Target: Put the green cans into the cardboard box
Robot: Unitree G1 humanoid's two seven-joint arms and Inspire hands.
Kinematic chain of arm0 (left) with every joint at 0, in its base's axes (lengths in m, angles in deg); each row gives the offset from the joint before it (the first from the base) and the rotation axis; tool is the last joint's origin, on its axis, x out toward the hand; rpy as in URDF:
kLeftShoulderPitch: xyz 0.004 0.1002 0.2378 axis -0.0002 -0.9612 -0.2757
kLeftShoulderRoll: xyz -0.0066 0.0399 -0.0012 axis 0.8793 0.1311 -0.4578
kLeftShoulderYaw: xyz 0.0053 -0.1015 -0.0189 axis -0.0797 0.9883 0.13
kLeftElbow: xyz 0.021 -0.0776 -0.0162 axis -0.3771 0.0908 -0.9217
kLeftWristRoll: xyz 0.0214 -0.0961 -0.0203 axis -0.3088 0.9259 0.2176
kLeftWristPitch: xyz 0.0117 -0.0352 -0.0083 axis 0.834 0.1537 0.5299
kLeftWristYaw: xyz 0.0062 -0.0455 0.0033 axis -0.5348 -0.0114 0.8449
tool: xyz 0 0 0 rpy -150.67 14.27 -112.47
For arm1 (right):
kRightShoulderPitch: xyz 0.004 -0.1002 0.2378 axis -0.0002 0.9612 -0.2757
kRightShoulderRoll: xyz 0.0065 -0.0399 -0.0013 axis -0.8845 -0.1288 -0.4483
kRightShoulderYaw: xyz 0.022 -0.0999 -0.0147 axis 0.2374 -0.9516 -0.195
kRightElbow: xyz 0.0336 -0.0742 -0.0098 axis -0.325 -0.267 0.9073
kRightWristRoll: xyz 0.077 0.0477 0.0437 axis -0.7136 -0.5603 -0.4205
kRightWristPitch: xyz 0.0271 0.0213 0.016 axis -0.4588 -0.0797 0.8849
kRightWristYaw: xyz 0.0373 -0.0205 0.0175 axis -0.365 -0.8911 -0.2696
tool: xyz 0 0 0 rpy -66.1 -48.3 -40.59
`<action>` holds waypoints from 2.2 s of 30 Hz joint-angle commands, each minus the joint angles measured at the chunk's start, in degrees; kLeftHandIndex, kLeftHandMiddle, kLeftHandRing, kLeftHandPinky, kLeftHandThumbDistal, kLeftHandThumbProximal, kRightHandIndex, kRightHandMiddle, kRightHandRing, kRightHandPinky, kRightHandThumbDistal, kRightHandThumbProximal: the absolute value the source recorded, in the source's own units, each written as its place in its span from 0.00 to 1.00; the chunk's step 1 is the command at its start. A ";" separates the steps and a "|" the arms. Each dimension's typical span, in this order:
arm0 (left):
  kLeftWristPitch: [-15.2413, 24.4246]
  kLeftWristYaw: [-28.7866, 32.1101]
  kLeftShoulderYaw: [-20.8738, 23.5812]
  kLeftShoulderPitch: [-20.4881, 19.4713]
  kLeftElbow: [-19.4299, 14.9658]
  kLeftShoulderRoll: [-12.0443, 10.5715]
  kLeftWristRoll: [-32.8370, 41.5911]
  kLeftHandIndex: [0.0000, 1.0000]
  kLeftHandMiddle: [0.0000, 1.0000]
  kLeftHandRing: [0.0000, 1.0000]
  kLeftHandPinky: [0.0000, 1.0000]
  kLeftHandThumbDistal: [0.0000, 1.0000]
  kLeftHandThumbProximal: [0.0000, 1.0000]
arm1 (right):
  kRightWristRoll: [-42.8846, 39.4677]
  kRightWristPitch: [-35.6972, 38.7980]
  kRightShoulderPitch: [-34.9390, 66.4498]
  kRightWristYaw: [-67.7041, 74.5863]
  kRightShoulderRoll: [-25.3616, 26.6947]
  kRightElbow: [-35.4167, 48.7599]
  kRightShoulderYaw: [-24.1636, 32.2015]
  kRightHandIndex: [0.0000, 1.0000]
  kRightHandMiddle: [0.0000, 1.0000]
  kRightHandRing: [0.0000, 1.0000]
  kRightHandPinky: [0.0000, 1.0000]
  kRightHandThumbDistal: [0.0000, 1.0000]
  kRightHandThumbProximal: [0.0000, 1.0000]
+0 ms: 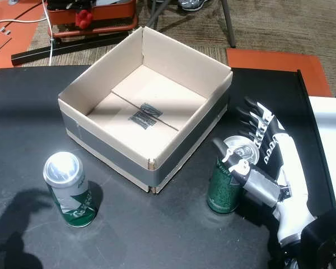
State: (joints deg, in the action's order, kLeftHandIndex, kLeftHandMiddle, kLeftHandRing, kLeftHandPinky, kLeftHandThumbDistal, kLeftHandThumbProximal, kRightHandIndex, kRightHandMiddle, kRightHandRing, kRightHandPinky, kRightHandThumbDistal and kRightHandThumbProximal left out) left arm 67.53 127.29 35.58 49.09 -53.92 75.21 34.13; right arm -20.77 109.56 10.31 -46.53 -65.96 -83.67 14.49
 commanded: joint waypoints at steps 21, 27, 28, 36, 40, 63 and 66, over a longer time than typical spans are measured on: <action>-0.85 0.46 0.79 -0.26 -0.45 -5.62 -0.22 0.70 0.73 0.85 0.87 0.28 0.71 | 1.97 -2.86 -1.07 1.80 1.06 -2.52 -0.12 0.82 0.83 0.83 0.89 0.99 0.32; 0.50 0.46 1.17 -0.04 -0.59 -5.91 -0.64 0.69 0.72 0.85 0.87 0.27 0.73 | 2.75 -4.24 -1.93 2.91 1.54 -4.51 -0.38 0.81 0.83 0.83 0.89 0.96 0.31; 0.67 0.46 1.14 -0.07 -0.63 -5.83 -0.71 0.69 0.73 0.85 0.87 0.26 0.73 | 2.74 -4.51 -2.08 2.92 1.56 -4.85 -0.35 0.81 0.83 0.83 0.89 0.95 0.30; 0.17 0.46 0.75 -0.24 -0.73 -5.69 -0.39 0.70 0.73 0.85 0.87 0.27 0.75 | 2.98 -6.41 -2.97 3.27 1.84 -6.94 -0.31 0.80 0.83 0.84 0.90 0.90 0.26; 0.95 0.46 0.90 -0.10 -0.59 -5.72 -0.55 0.70 0.73 0.85 0.88 0.26 0.75 | 3.06 -7.62 -3.50 3.52 2.04 -8.30 -0.34 0.80 0.83 0.84 0.90 0.89 0.24; 0.34 0.46 1.02 0.93 0.39 -6.05 0.34 0.68 0.73 0.85 0.87 0.27 0.75 | 3.77 -3.71 -2.26 -0.20 2.50 -5.34 -2.43 0.84 0.86 0.87 0.93 0.99 0.35; 1.10 0.46 1.32 1.15 0.62 -6.29 0.32 0.67 0.71 0.84 0.87 0.27 0.75 | 3.73 -3.19 -1.96 -0.70 2.54 -4.51 -2.63 0.85 0.86 0.87 0.93 1.00 0.37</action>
State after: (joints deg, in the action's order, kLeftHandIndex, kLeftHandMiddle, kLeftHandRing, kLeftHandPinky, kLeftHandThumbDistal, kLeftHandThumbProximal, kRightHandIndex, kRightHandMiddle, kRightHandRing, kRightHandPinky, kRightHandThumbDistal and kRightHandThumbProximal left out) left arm 67.88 127.29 35.56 49.21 -53.78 75.20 34.03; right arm -17.51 106.34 7.00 -46.68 -63.37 -88.23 12.24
